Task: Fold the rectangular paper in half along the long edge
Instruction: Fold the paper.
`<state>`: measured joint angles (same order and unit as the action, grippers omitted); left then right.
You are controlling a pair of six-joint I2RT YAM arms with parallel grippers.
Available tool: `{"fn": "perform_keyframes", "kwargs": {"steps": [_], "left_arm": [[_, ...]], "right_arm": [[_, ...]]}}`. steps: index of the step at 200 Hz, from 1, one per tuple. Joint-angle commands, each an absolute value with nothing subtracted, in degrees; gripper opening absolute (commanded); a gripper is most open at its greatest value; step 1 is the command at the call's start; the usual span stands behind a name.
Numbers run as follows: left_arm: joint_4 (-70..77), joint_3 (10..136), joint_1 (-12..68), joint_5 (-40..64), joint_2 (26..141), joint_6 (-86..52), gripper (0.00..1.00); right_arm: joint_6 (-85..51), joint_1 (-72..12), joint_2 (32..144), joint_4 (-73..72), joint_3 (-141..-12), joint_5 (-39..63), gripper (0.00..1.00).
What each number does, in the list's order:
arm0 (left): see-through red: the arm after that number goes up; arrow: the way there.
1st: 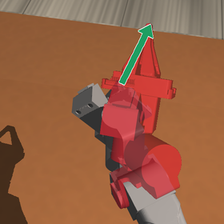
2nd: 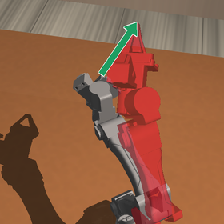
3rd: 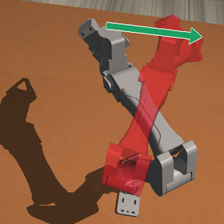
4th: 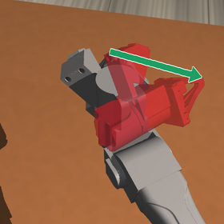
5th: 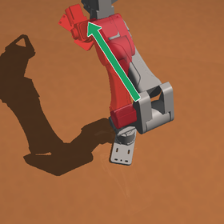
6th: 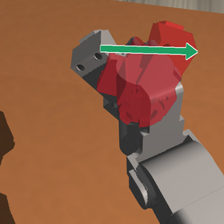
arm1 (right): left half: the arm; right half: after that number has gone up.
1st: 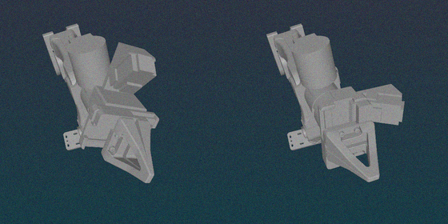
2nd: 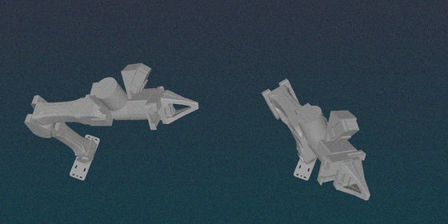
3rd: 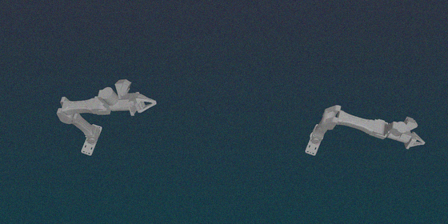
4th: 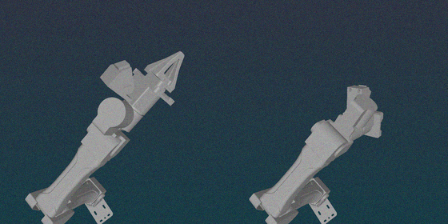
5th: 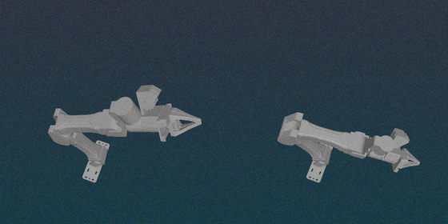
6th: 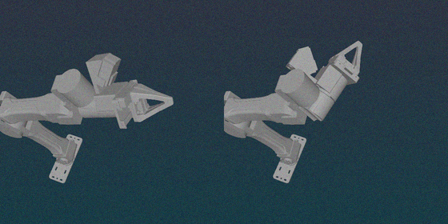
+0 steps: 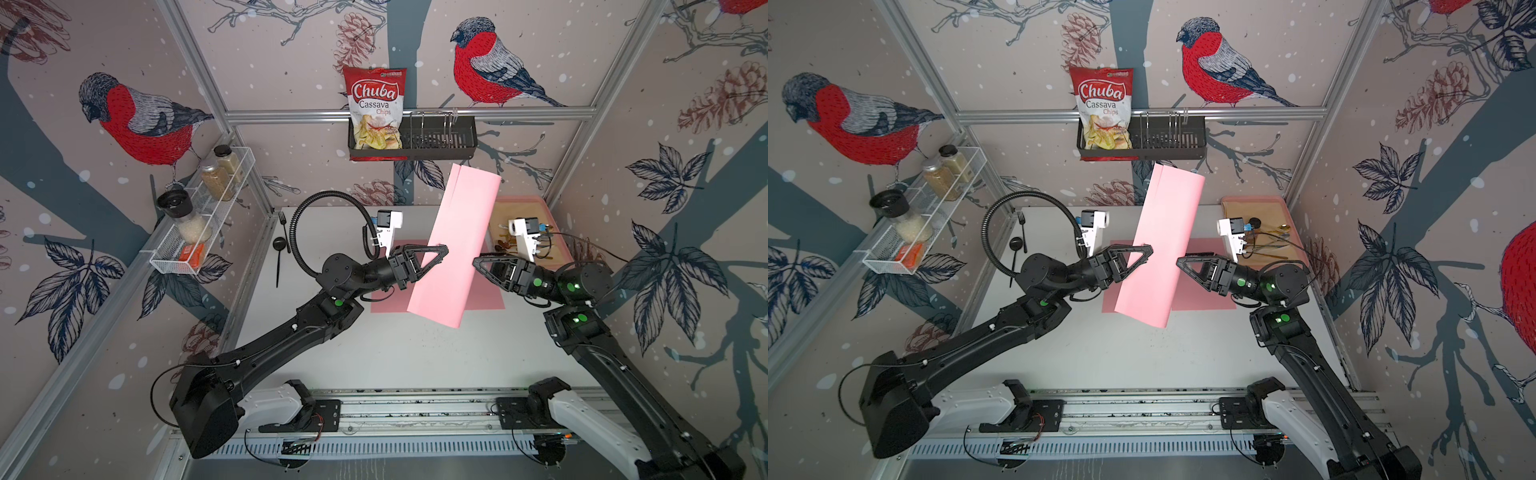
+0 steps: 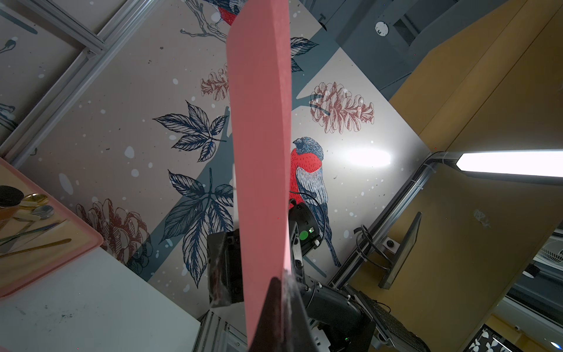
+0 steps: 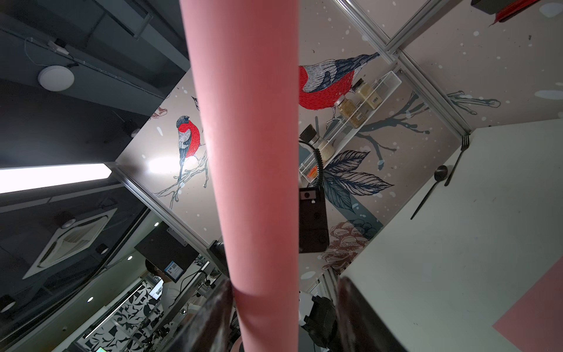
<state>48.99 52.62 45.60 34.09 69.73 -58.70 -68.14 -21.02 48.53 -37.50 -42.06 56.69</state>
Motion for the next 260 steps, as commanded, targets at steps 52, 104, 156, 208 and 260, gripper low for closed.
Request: {"fn": "perform_keyframes", "kwargs": {"steps": [52, 104, 156, 208, 260], "left_arm": [[53.81, 52.73, 45.70, 33.85, 70.58, -60.31, 0.07], [54.38, 52.56, 45.70, 33.85, 71.18, -60.76, 0.13], [55.81, 52.27, 45.70, 33.96, 71.51, -61.61, 0.14], [56.11, 52.28, 45.71, 34.01, 71.87, -61.83, 0.14], [57.37, 52.54, 45.77, 34.24, 72.66, -62.56, 0.14]], "right_arm": [[-79.61, -20.93, 50.93, -58.18, -40.01, 55.16, 0.49], [-80.45, -21.40, 51.06, -59.99, -40.20, 54.01, 0.46], [-76.94, -23.50, 51.24, -56.26, -40.37, 52.56, 0.53], [-73.83, -26.72, 52.28, -54.33, -40.70, 50.39, 0.50], [-74.50, -29.02, 54.19, -57.86, -39.88, 47.94, 0.43]]}}
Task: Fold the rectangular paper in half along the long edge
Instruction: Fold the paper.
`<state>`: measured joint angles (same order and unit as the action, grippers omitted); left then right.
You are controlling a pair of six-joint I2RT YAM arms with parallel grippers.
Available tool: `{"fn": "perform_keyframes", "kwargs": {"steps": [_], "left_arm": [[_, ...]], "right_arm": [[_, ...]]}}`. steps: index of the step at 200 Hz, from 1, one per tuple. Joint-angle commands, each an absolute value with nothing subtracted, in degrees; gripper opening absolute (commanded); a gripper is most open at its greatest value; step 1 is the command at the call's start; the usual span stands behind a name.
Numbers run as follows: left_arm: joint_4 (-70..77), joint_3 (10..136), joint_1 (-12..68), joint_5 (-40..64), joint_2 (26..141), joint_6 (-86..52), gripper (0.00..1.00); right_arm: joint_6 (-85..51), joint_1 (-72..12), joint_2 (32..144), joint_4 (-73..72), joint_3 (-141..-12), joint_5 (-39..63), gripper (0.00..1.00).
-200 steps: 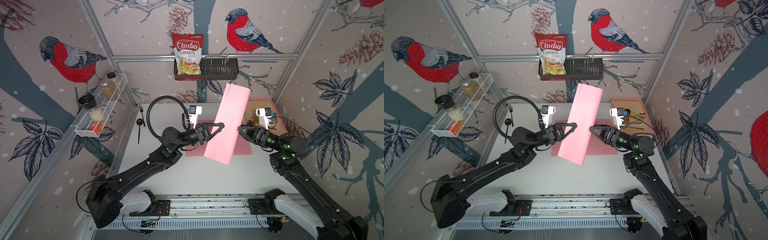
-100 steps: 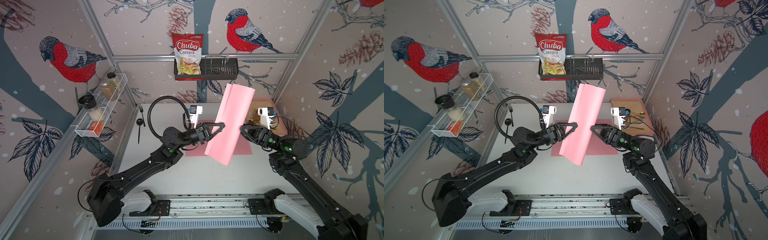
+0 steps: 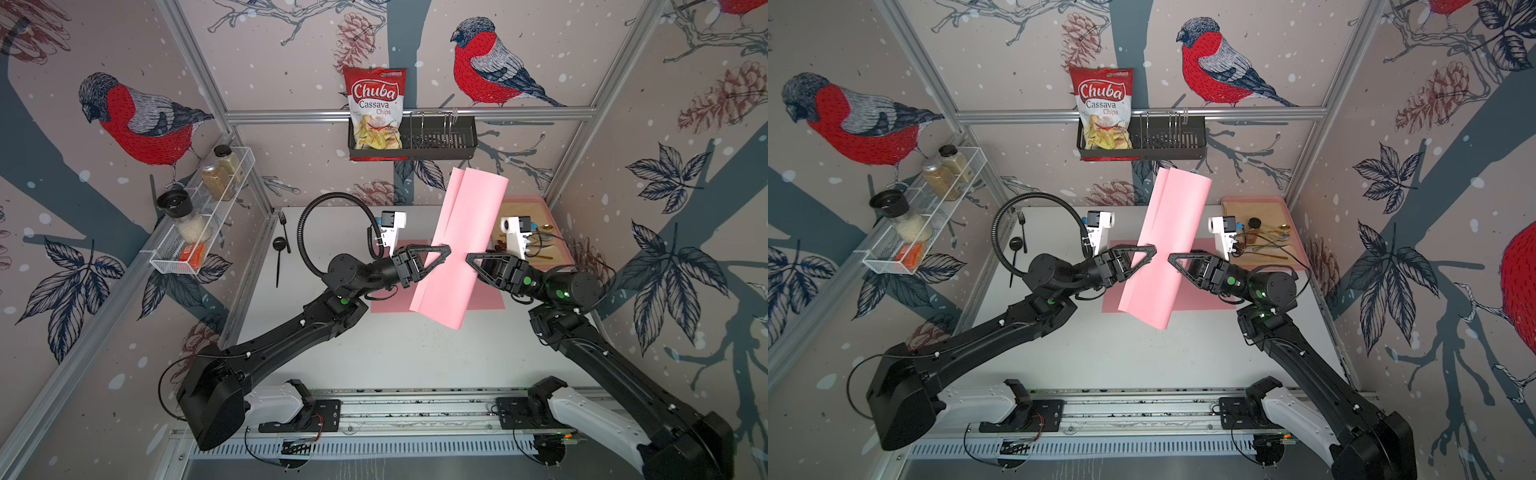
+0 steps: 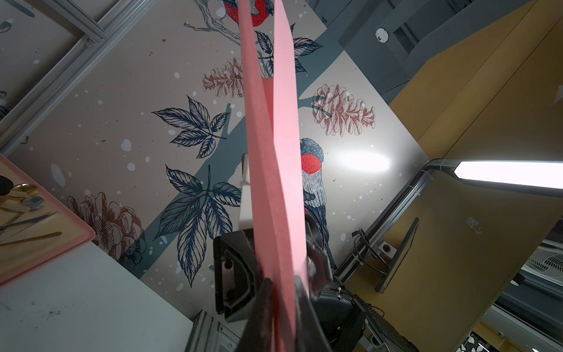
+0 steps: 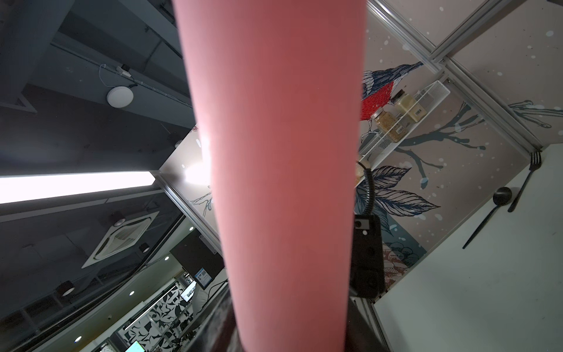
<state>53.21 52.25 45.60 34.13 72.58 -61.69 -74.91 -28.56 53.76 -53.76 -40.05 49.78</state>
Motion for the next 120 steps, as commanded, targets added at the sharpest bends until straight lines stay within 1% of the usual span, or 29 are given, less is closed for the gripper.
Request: {"fn": "perform_keyframes", "kwargs": {"steps": [1, 20, 50, 69, 120], "left_arm": [[57.38, 52.55, 45.78, 34.21, 72.63, -62.57, 0.14], [57.44, 52.42, 45.75, 34.34, 72.55, -62.67, 0.14], [57.22, 52.03, 45.74, 34.06, 71.95, -62.49, 0.14], [57.26, 51.84, 45.79, 34.08, 71.82, -62.49, 0.14], [57.13, 51.94, 45.76, 34.17, 71.90, -62.50, 0.14]], "right_arm": [[-74.56, -29.01, 54.26, -57.93, -39.89, 47.96, 0.43], [-75.23, -29.23, 54.73, -59.47, -39.70, 47.70, 0.43], [-75.65, -29.31, 54.39, -60.60, -39.07, 48.01, 0.51], [-76.82, -29.23, 53.97, -63.33, -38.24, 48.34, 0.51], [-77.87, -29.50, 54.18, -65.63, -37.90, 48.69, 0.38]]}}
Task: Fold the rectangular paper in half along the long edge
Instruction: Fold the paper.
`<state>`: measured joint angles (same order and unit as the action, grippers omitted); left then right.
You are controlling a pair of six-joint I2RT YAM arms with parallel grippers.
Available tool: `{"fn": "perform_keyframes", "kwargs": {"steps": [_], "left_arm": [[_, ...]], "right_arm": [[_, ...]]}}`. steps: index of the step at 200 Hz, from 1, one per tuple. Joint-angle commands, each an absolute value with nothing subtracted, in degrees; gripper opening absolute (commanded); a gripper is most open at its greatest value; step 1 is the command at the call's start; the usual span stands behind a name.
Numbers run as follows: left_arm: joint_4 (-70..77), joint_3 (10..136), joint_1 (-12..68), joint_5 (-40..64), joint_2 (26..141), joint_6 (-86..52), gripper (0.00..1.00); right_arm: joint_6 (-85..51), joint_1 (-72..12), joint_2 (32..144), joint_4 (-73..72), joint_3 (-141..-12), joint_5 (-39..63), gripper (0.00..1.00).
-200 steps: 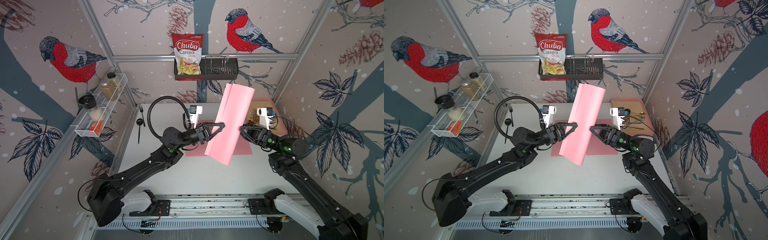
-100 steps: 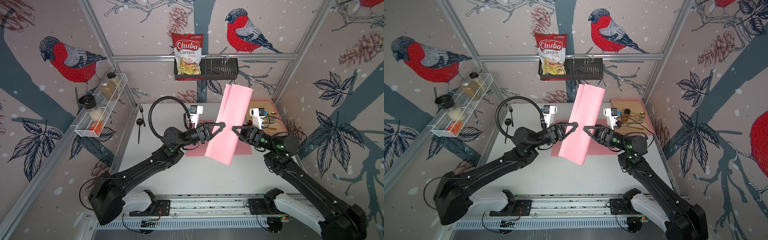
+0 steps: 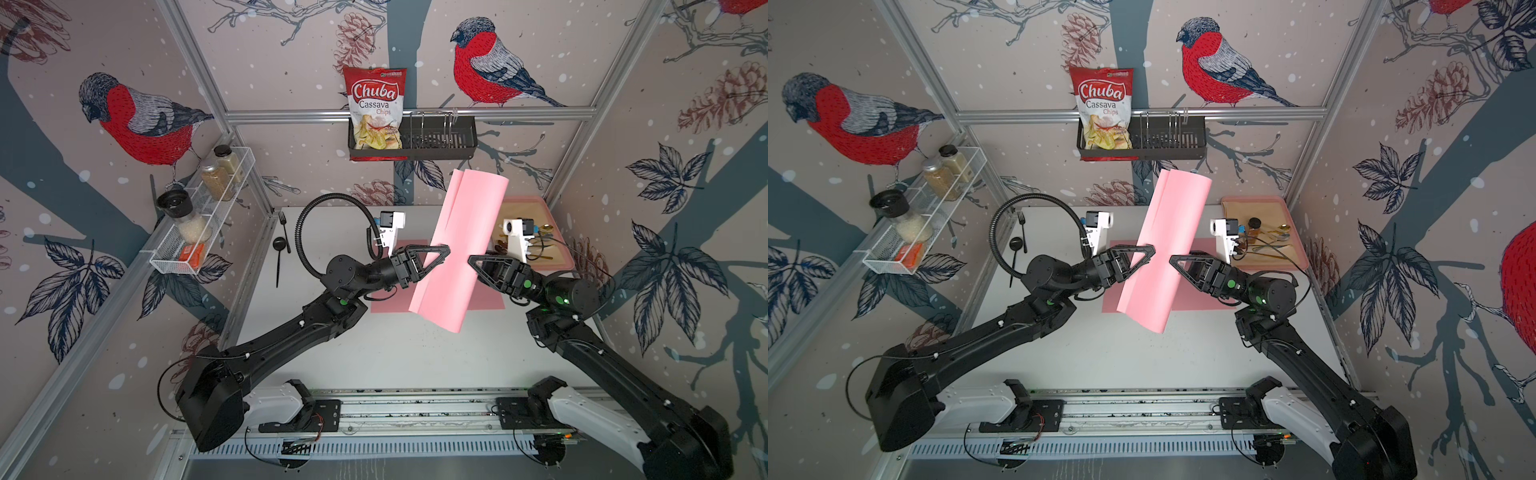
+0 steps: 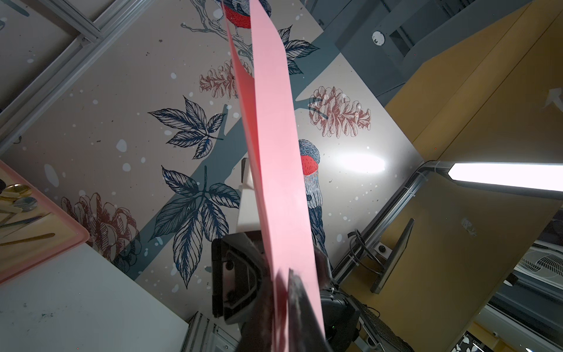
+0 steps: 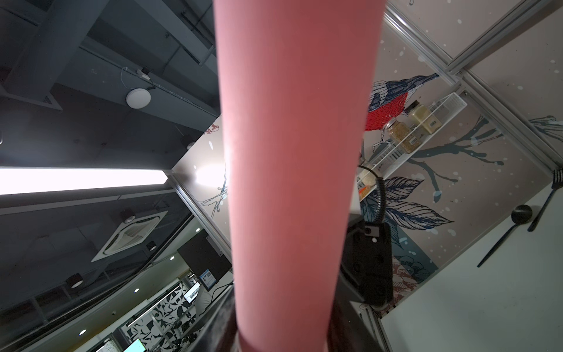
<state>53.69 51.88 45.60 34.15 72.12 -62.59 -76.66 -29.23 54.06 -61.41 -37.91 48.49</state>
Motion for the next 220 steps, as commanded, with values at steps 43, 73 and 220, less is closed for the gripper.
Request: {"fn": "perform_keyframes", "kwargs": {"steps": [43, 73, 220], "left_arm": [[57.15, 51.76, 45.79, 34.11, 71.78, -62.49, 0.15], [57.50, 51.59, 45.79, 34.32, 71.56, -62.58, 0.21], [57.22, 51.86, 45.76, 34.95, 72.36, -62.58, 0.28]], "right_arm": [[-76.61, -29.76, 54.35, -63.49, -38.79, 48.34, 0.35], [-74.22, -29.77, 53.84, -59.36, -39.52, 48.11, 0.31], [-52.99, -30.62, 50.74, -26.38, -48.30, 44.64, 0.28]]}}
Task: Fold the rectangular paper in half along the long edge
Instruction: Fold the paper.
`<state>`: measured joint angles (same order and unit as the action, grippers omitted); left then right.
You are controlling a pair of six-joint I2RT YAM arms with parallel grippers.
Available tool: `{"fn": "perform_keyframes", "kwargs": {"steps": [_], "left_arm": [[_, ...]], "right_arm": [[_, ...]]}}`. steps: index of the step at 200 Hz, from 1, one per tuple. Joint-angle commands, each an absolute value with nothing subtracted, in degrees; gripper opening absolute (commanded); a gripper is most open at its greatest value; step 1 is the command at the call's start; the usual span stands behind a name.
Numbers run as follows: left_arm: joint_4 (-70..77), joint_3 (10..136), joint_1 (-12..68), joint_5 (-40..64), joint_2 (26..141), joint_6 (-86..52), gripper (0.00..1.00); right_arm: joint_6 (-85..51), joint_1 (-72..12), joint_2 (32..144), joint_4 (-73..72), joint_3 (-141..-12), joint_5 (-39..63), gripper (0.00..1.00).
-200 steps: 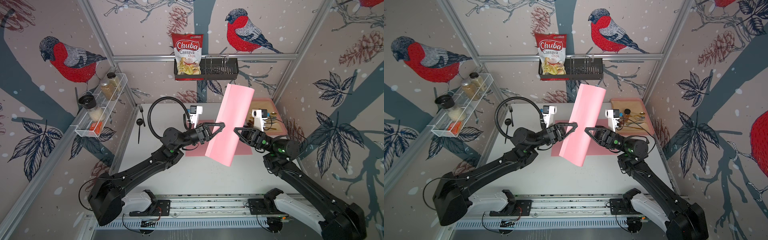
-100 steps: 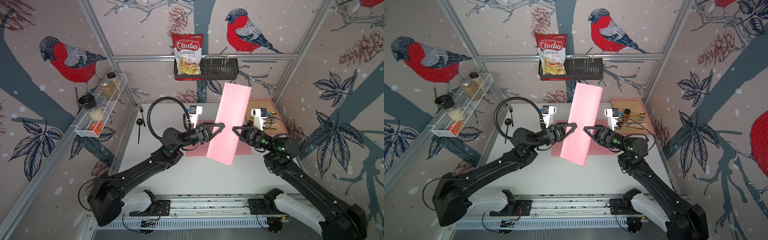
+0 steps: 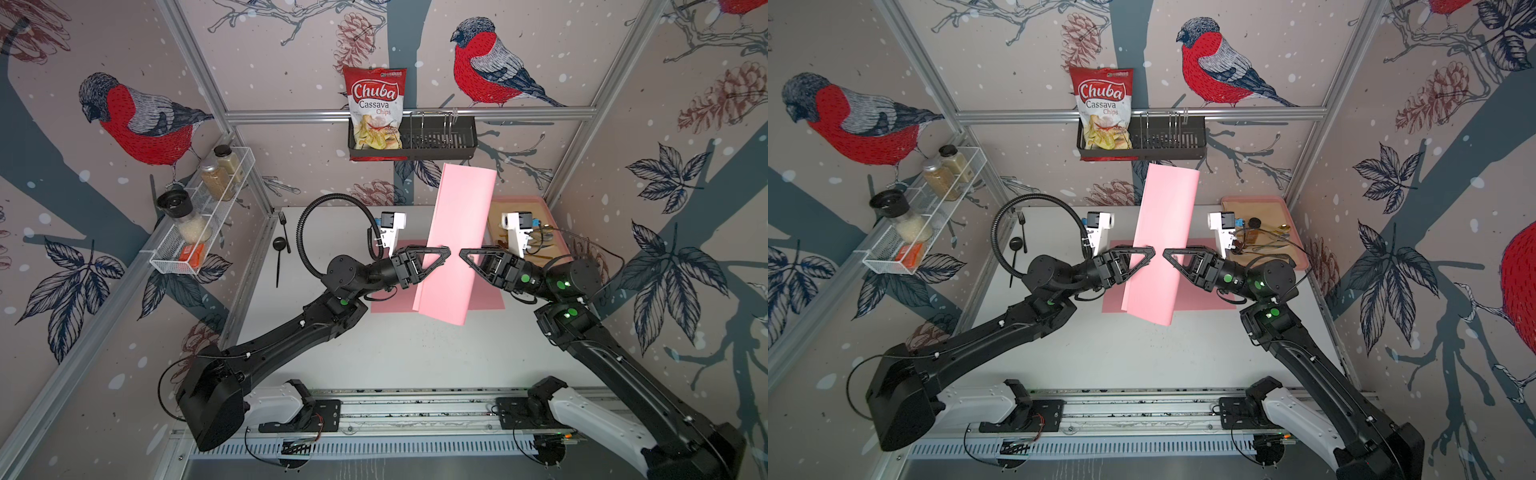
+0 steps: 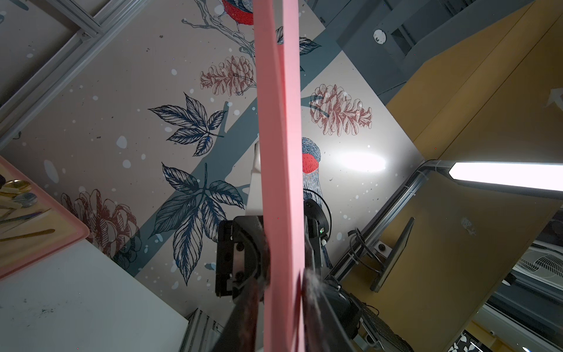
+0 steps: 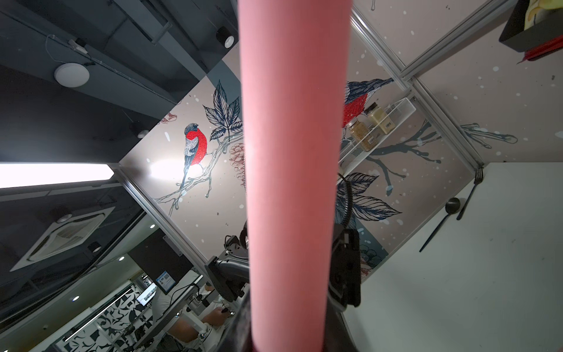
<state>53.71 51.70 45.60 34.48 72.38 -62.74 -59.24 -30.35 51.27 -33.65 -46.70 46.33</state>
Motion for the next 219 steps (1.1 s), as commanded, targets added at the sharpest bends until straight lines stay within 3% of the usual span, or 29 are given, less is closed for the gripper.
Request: {"fn": "perform_keyframes", "kwargs": {"steps": [1, 83, 219], "left_arm": [[57.22, 51.90, 45.77, 35.01, 72.35, -62.58, 0.28], [57.20, 51.77, 45.79, 34.90, 72.45, -62.58, 0.27], [56.07, 51.33, 45.78, 35.16, 72.63, -61.77, 0.14]], "right_arm": [[-52.82, -30.65, 50.68, -26.15, -48.36, 44.60, 0.28], [-44.28, -30.86, 49.66, -12.62, -52.70, 41.66, 0.28], [-37.48, -31.11, 50.01, -2.23, -58.36, 40.48, 0.28]]}}
